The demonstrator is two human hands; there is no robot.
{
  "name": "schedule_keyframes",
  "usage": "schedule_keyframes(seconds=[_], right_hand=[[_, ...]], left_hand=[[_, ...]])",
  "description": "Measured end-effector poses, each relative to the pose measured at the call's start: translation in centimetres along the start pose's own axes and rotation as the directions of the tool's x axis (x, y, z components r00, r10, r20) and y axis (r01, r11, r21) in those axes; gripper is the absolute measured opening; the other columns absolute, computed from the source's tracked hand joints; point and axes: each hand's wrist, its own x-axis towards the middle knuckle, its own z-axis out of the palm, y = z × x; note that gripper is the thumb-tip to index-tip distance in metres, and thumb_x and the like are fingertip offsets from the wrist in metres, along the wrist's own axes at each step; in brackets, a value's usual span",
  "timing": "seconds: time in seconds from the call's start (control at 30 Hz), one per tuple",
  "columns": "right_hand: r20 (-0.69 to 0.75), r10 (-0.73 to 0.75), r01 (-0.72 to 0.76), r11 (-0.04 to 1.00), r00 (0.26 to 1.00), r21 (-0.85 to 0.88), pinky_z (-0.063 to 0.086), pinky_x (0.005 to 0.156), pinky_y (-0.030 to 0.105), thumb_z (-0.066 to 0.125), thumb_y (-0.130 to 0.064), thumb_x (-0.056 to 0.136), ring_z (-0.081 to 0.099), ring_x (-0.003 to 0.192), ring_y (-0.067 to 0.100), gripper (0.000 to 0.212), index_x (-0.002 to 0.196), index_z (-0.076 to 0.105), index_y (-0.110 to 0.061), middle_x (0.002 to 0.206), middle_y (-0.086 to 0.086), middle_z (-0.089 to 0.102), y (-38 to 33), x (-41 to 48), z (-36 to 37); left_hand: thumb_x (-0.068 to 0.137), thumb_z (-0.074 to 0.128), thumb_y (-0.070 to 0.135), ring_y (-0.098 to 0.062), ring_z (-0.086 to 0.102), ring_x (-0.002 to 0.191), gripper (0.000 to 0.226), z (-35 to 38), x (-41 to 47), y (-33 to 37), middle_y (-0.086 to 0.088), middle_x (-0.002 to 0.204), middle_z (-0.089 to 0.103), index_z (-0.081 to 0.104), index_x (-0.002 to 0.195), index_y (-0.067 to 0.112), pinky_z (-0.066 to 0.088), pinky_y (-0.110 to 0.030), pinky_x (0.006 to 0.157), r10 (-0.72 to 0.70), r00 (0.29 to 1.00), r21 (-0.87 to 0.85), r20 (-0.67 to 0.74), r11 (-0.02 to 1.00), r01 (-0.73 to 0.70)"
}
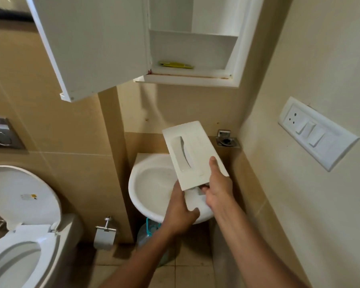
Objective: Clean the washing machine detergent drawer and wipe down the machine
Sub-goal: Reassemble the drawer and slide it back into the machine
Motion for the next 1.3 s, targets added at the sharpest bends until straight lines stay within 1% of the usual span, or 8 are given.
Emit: schedule_keyframes(seconds=[0.3,0.43,0.57,0.73,1.03,1.1,1.17,1.3], right_hand=[[0.204,0.086,-0.127,0.972,0.975,0.200,0.062,0.083,0.042,0.074,-0.036,0.089,0.071,0.087,0.021,0.025,0.104,0.066,-0.018,0.098,0.007,0.073,2.1,-6.4,3.5],[0.395,-0.105,0.146,0.986,0.913,-0.075,0.062,0.081,0.033,0.078,-0.034,0.084,0.074,0.096,0.016,0.021,0.103,0.070,-0.029,0.098,-0.003,0.078,2.6,-6.5,1.9],[0.052,-0.621,0.545,0.641,0.782,-0.540,0.057,0.077,0.035,0.075,-0.022,0.084,0.071,0.092,0.020,0.022,0.105,0.070,-0.027,0.104,0.003,0.073,1.2,-3.5,-3.3],[0.161,-0.411,0.400,0.600,0.897,-0.693,0.046,0.092,0.032,0.074,-0.041,0.087,0.059,0.120,0.030,0.065,0.137,0.050,-0.008,0.132,0.009,0.060,-2.5,0.5,-5.2],[0.290,-0.934,0.944,0.114,0.207,-0.308,0.046,0.073,0.023,0.051,-0.026,0.102,0.064,0.081,0.015,0.018,0.108,0.066,-0.019,0.090,-0.008,0.070,-9.2,-0.7,0.1],[0.237,-0.758,0.709,0.384,0.608,-0.591,0.046,0.092,0.034,0.050,-0.013,0.100,0.059,0.110,0.037,0.026,0.118,0.060,0.003,0.117,0.020,0.066,-4.1,2.6,-0.7],[0.179,-0.081,0.194,0.545,0.981,-0.816,0.052,0.076,0.031,0.047,-0.007,0.100,0.063,0.092,0.034,0.014,0.104,0.058,0.001,0.100,0.020,0.062,1.5,5.1,-2.8],[0.083,0.192,-0.021,0.488,0.978,-0.872,0.045,0.063,0.026,0.048,-0.011,0.097,0.061,0.084,0.023,0.022,0.115,0.055,-0.001,0.101,0.014,0.063,7.5,7.1,-6.5]], left_hand=[[0.092,0.050,0.052,-0.013,0.058,0.125,0.059,-0.2,2.8,2.0,0.000,0.137,0.062,0.050,0.143,0.022,0.046,-0.026,0.103,-0.200,0.916,-0.279,-0.349,0.955,0.102],[0.099,0.056,0.019,-0.009,0.071,0.092,0.018,-2.2,4.1,2.7,0.007,0.097,0.076,0.069,0.111,0.017,0.053,-0.010,0.071,-0.084,0.898,-0.125,-0.431,0.992,0.033],[0.088,0.050,-0.005,-0.016,0.072,0.086,0.043,-5.7,5.5,3.5,0.004,0.092,0.077,0.073,0.106,0.026,0.060,-0.032,0.072,-0.129,0.953,-0.108,-0.275,0.989,0.103],[0.096,0.054,0.001,-0.016,0.066,0.066,0.032,-7.6,6.4,7.3,0.000,0.079,0.076,0.074,0.090,0.026,0.050,-0.020,0.056,-0.145,0.971,-0.194,-0.191,0.975,0.107],[0.080,0.047,-0.002,0.008,0.046,0.062,0.023,-9.6,8.7,13.6,0.011,0.067,0.048,0.055,0.075,0.020,0.034,-0.010,0.057,0.547,0.679,0.121,-0.489,0.814,-0.569],[0.079,0.045,-0.006,0.010,0.053,0.065,0.021,-8.0,8.2,8.4,0.009,0.071,0.055,0.060,0.082,0.008,0.037,-0.004,0.058,0.238,0.864,0.107,-0.444,0.971,-0.213],[0.093,0.047,0.000,-0.006,0.064,0.082,0.024,-6.7,6.8,1.8,-0.007,0.094,0.066,0.063,0.110,-0.004,0.051,-0.017,0.068,-0.415,0.877,0.070,-0.240,0.894,0.442],[0.094,0.050,0.005,-0.032,0.065,0.095,0.026,-5.6,4.2,-5.8,-0.020,0.109,0.067,0.061,0.115,-0.005,0.058,-0.043,0.083,-0.686,0.719,0.132,-0.110,0.707,0.695]])
